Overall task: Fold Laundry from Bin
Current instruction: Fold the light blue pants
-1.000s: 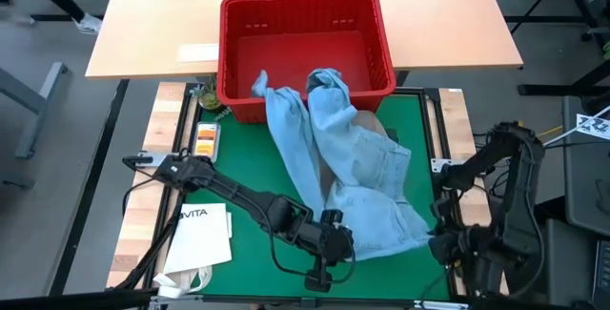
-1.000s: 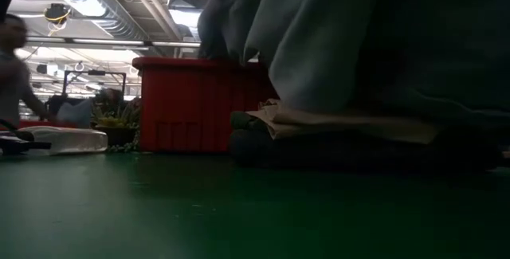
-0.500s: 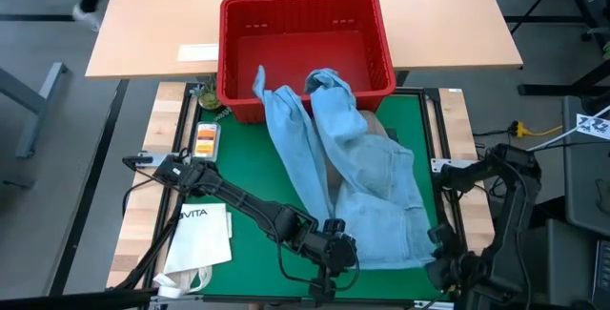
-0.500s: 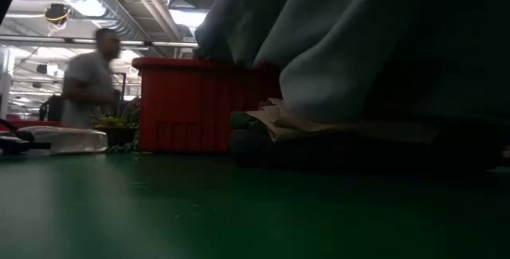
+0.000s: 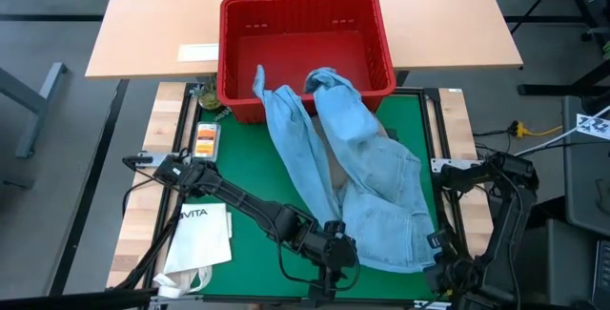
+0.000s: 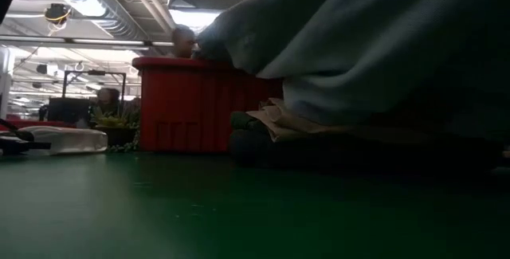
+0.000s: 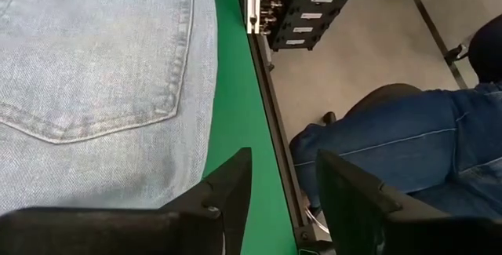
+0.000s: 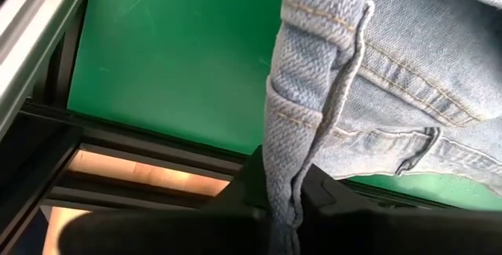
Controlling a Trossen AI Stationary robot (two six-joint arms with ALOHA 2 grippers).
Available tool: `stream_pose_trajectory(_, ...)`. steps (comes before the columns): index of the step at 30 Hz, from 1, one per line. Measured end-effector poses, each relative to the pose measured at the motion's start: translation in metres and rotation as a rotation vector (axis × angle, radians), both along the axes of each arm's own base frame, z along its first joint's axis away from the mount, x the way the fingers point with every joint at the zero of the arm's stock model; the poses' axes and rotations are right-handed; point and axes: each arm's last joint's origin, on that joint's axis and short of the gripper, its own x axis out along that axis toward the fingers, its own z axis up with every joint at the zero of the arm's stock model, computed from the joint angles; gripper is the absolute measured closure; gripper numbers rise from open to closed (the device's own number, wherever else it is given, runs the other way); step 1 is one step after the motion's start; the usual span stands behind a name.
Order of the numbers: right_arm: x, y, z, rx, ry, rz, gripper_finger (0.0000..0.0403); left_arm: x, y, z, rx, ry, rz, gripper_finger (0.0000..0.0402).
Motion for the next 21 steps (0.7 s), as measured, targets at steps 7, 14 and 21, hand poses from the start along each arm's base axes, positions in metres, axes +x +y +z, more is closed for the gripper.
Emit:
stream_pose_trajectory(7,0.000,0.000,0.000,0.002,0.005,0.000,0.0382,0.004,0.007,0.000,0.001,-0.001,0.017,0.0264)
stream_pose_trajectory(14,0.000,0.000,0.000,0.003,0.013,-0.010,0.0335,0.005,0.029,0.009,-0.033,0.036,0.045,0.0264)
stream_pose_trajectory(21,-0.001,0.000,0.000,0.002,0.015,-0.013,0.0258,-0.014,0.060,0.037,0.001,0.085,0.022,0.0264)
